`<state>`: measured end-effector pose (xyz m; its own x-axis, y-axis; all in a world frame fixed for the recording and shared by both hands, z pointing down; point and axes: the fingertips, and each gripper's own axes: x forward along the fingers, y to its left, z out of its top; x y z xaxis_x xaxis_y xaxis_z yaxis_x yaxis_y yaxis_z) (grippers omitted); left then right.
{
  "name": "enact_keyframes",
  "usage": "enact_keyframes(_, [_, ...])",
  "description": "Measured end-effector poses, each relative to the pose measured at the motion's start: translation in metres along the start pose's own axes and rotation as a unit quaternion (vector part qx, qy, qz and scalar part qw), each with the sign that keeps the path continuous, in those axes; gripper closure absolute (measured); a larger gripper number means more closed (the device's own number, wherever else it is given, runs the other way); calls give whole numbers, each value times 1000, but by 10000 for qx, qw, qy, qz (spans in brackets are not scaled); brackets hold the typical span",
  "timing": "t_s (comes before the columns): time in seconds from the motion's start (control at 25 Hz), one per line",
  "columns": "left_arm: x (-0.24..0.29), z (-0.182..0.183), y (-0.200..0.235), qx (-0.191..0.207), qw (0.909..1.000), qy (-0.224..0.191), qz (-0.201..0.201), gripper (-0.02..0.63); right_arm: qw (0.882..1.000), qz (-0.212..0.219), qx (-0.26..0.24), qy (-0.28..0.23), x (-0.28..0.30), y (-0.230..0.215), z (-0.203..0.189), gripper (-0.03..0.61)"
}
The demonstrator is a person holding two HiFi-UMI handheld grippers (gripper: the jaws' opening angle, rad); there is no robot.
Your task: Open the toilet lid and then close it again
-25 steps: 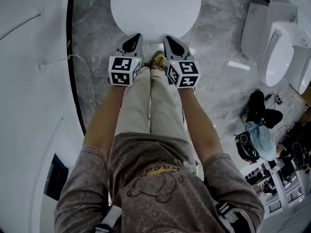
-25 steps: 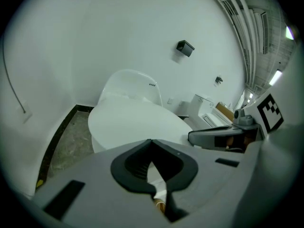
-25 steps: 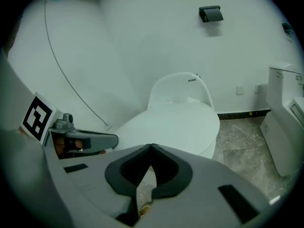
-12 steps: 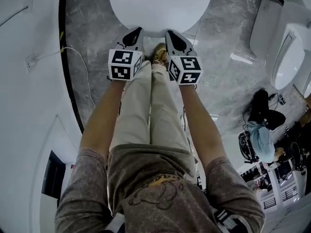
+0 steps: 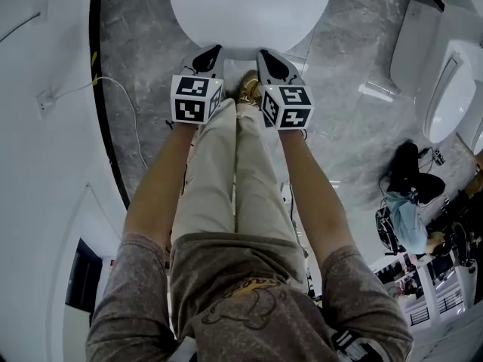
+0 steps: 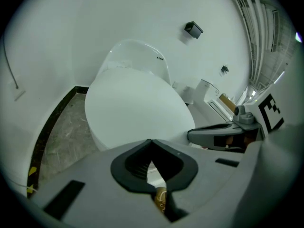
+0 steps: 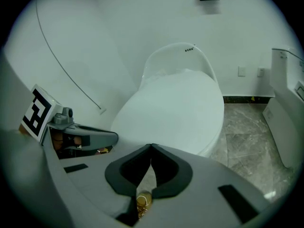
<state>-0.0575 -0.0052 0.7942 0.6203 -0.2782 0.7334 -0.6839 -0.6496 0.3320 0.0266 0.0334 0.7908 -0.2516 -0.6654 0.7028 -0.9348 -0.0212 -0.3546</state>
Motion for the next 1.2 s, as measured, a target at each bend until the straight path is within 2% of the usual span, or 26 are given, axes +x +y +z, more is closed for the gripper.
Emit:
enact_keyframes(0.2, [0, -1, 0, -16, 10000, 85, -5, 604, 10000, -3, 19, 65, 0, 0, 0, 552])
enact_keyframes(0.4, [-27, 33, -15, 11, 9999, -128, -90, 604, 9997, 13, 111, -222, -28, 10, 42, 552])
enact_keyframes(0.6, [-98, 121, -47, -139, 9971, -728, -198, 604, 9971, 100, 97, -745, -98, 38, 132, 552])
enact_keyframes(0.84, [-219, 250, -89, 357, 9867, -1540, -374, 604, 9875, 191, -201, -1555, -209, 86, 250, 552])
enact_keyframes(1.04, [-318, 301, -133, 801, 9741, -2047, -524, 604, 9771, 288, -539, -2037, -307, 121, 296, 552])
enact_keyframes(1.2, [-384, 318, -161, 987, 9663, -2305, -584, 604, 9679, 277, -688, -2402, -378, 140, 313, 552])
